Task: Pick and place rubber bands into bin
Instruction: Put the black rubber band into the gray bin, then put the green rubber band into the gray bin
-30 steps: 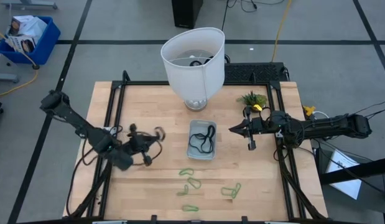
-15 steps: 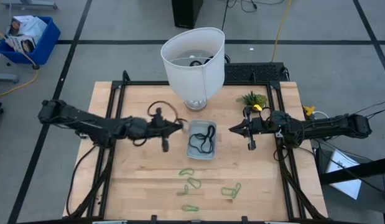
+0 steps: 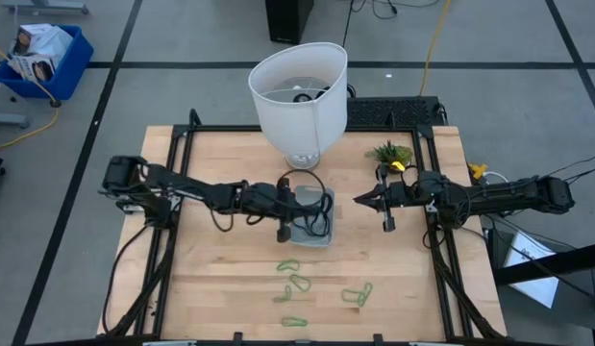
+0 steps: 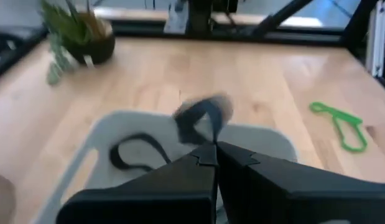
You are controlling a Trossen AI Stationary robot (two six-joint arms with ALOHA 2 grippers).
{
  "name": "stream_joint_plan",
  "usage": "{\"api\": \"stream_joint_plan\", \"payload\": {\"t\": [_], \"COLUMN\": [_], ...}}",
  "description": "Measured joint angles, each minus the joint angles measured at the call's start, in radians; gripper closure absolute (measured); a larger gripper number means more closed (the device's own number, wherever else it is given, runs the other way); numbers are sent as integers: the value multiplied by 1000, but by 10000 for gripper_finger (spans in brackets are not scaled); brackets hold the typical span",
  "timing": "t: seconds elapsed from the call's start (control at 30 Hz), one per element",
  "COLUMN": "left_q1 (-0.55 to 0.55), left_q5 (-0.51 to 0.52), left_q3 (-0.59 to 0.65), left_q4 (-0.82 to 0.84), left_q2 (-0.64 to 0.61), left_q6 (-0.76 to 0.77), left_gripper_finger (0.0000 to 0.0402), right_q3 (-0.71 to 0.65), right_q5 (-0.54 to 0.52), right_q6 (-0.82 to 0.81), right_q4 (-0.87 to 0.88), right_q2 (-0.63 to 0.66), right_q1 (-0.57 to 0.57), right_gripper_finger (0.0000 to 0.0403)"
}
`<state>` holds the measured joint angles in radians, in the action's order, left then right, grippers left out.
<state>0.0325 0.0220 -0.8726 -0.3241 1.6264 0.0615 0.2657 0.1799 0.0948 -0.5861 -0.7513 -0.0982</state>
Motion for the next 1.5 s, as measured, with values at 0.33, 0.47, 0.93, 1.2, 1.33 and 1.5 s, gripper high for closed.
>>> {"api": "stream_joint_plan", "payload": {"t": [0.33, 0.47, 0.93, 1.2, 1.33, 1.5], "left_q1": [-26, -17, 20, 220, 335, 364], "left_q5": [0, 1, 13, 399, 537, 393], "left_q3": [0, 0, 0, 0, 5, 142], "left_q4": [4, -6, 64, 401, 484, 238], "left_q2": [83, 83, -21, -341, -458, -570], "left_q6": [50, 44, 22, -87, -121, -199], "left_gripper_finger": [385, 349, 166, 257, 363, 386], "right_q3": [0, 0, 0, 0, 0, 0], "right_q5": [0, 0, 0, 1, 1, 4], "right_q6": [4, 4, -2, 22, 23, 23], "right_q4": [0, 0, 1, 5, 8, 8], "right_q2": [0, 0, 0, 0, 0, 0], "right_q1": [0, 0, 0, 0, 0, 1], "right_gripper_finger": [403, 403, 403, 403, 403, 403]}}
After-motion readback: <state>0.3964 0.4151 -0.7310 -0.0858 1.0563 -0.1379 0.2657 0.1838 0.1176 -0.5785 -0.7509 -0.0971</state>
